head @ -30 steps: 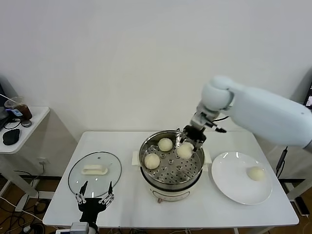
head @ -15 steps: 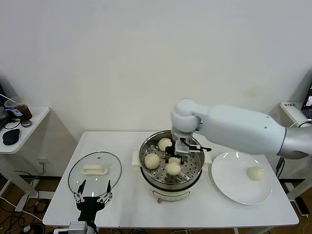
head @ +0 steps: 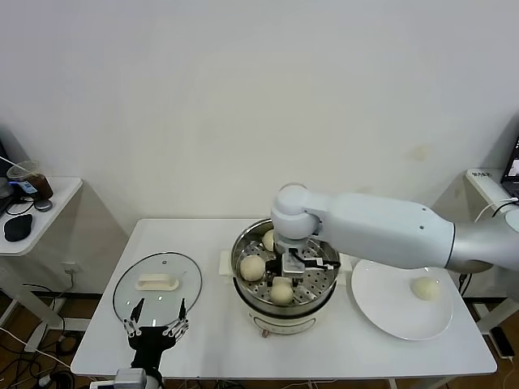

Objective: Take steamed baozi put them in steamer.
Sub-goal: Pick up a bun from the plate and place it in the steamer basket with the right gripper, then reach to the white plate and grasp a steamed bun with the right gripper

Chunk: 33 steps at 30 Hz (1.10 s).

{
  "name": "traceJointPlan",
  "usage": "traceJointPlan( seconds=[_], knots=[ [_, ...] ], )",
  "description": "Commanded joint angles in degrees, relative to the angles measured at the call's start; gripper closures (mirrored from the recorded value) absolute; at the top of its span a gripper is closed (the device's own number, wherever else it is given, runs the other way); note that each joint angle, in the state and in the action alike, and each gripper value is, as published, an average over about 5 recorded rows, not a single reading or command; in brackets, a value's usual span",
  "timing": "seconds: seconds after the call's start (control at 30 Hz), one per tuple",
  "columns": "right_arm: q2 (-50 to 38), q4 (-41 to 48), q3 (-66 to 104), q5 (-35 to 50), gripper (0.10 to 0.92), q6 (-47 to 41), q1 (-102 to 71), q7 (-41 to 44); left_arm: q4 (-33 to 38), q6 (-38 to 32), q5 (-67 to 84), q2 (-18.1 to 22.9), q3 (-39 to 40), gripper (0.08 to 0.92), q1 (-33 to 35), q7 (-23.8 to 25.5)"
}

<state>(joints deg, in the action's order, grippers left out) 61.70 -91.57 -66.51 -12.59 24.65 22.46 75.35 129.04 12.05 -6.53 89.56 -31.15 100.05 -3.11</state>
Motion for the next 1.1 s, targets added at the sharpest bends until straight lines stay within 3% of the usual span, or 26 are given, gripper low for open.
traceJointPlan(
  seconds=[0.03,0.27,0.6,0.77,0.9,1.1],
  knots=[
    [-0.4,-0.9,-0.3,0.6,0.391,-1.4,0.3,-0.5,0.3,-0.1,0.0,0.0,0.1,0.177,0.2,0.0],
    [-7.1,0.4,7.6,3.6,0.22,-3.2,2.9,2.7,0.2,0.2,0.2,-0.2,0.3,0.177,-0.1,0.4],
    [-28.7,10.2,20.5,22.7,0.203,-27.2,2.2,-2.0,1.9,1.5,1.1,-1.3,-1.2,0.177,-0.6,5.6],
    [-35.8,16.9,27.2,13.8,0.203,-32.2,-5.2,2.1,1.0,1.4,1.4,-1.3,-0.2,0.177,-0.3,5.3],
    [-39.3,17.4,38.0,4.8,0.203,-33.0,-18.8,3.5,-1.1,0.0,3.2,-0.9,-0.3,0.177,-0.2,5.0],
    [-37.1,21.8,53.4,-9.4,0.203,-28.9,-38.3,2.4,-2.0,-0.4,5.6,-1.0,-0.5,0.177,0.8,5.2]
  ],
)
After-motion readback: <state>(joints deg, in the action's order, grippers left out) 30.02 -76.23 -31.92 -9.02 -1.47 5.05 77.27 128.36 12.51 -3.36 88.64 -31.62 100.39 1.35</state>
